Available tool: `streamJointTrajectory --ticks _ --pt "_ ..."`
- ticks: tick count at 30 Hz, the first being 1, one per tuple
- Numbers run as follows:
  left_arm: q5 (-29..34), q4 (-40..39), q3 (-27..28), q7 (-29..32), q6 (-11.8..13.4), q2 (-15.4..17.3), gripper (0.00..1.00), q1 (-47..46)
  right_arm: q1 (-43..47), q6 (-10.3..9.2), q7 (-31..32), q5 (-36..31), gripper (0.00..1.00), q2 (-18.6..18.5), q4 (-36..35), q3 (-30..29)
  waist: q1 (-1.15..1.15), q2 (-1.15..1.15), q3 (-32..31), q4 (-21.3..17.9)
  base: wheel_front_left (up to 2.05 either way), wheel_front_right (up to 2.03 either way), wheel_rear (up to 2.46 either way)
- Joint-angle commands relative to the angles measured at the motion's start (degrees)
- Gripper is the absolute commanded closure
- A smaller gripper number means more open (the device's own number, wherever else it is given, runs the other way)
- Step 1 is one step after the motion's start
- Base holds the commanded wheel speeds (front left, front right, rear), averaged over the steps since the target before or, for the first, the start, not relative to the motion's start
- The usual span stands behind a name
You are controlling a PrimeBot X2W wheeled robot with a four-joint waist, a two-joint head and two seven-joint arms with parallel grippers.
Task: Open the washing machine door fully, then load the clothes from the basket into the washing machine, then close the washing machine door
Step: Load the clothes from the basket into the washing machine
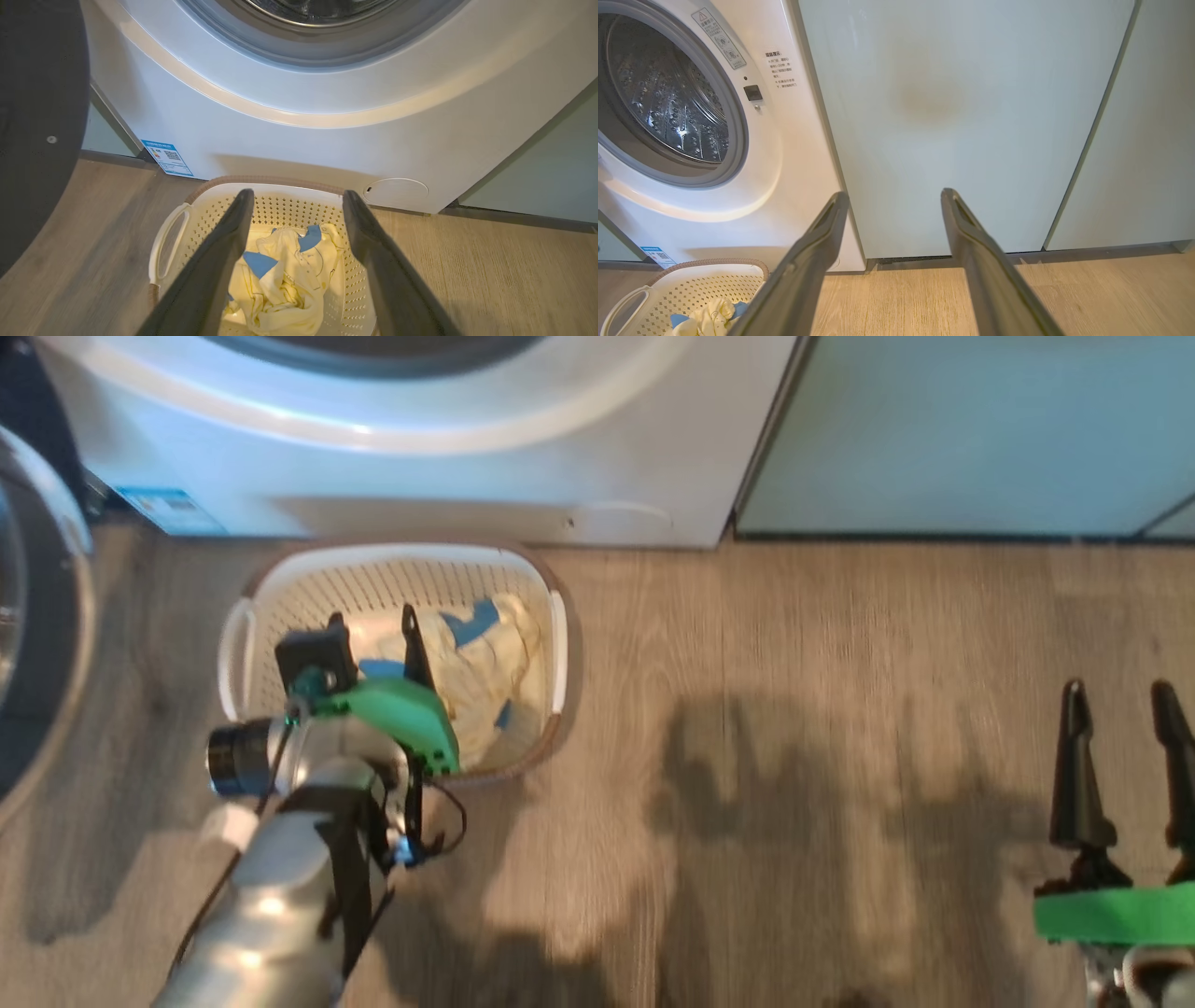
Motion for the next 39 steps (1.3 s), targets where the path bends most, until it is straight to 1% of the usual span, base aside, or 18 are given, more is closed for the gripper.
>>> streamJointTrajectory --ticks 1,7,13,14,16,23,26,29,35,39 --pt "-0.6 1.3 2.4 -0.5 -0.9 0.8 0.00 -3.4 -2.0 0.25 -0.5 0.6 0.00 -0.9 -2.2 1.3 -0.01 0.00 3.6 -1.2 0.00 0.00 0.00" --pt "-2.6 11.8 3.0 0.7 -4.8 -0.3 0.00 -11.0 -5.1 0.25 -0.5 1.9 0.00 -0.9 -2.6 2.2 -0.01 0.00 9.6 -2.9 0.00 0.00 0.00" --pt "-5.1 20.5 4.3 4.1 -8.5 -0.2 0.00 -18.1 -7.9 0.25 -0.5 3.2 0.00 -0.9 -2.7 2.6 -0.01 0.00 15.6 -4.7 0.00 0.00 0.00" --pt "-5.1 20.5 4.3 4.1 -8.5 -0.2 0.00 -18.1 -7.9 0.25 -0.5 3.2 0.00 -0.9 -2.7 2.6 -0.01 0.00 15.6 -4.7 0.00 0.00 0.00" --pt "-5.7 22.8 4.6 5.4 -9.6 0.1 0.00 -20.1 -8.7 0.25 -0.5 3.6 0.00 -0.9 -2.7 2.9 -0.01 0.00 17.4 -5.4 0.00 0.00 0.00" --pt "-7.6 29.8 5.2 11.2 -12.1 1.0 0.00 -25.7 -11.1 0.25 -0.5 5.3 0.00 -0.9 -2.9 3.9 -0.01 0.00 23.1 -7.5 0.00 0.00 0.00" --pt "-8.1 32.0 5.4 13.9 -12.2 1.7 0.00 -27.4 -12.2 0.25 -0.5 6.0 0.00 -0.9 -3.0 4.4 -0.01 0.00 25.0 -8.5 0.00 0.00 0.00" --pt "-8.4 33.3 5.5 16.2 -11.6 2.8 0.00 -28.6 -13.0 0.25 -0.5 6.6 0.00 -0.9 -3.2 5.0 -0.01 0.00 26.7 -9.5 0.00 0.00 0.00" --pt "-8.4 34.7 5.4 19.7 -9.2 5.5 0.00 -30.1 -13.9 0.25 -0.5 8.0 0.00 -0.9 -3.9 6.2 -0.01 0.00 30.3 -11.9 0.00 0.00 0.00" --pt "-8.3 35.1 5.2 21.7 -7.2 6.2 0.00 -30.6 -14.2 0.25 -0.5 9.0 0.00 -0.9 -4.4 7.1 -0.01 0.00 32.1 -13.0 0.00 0.00 0.00"
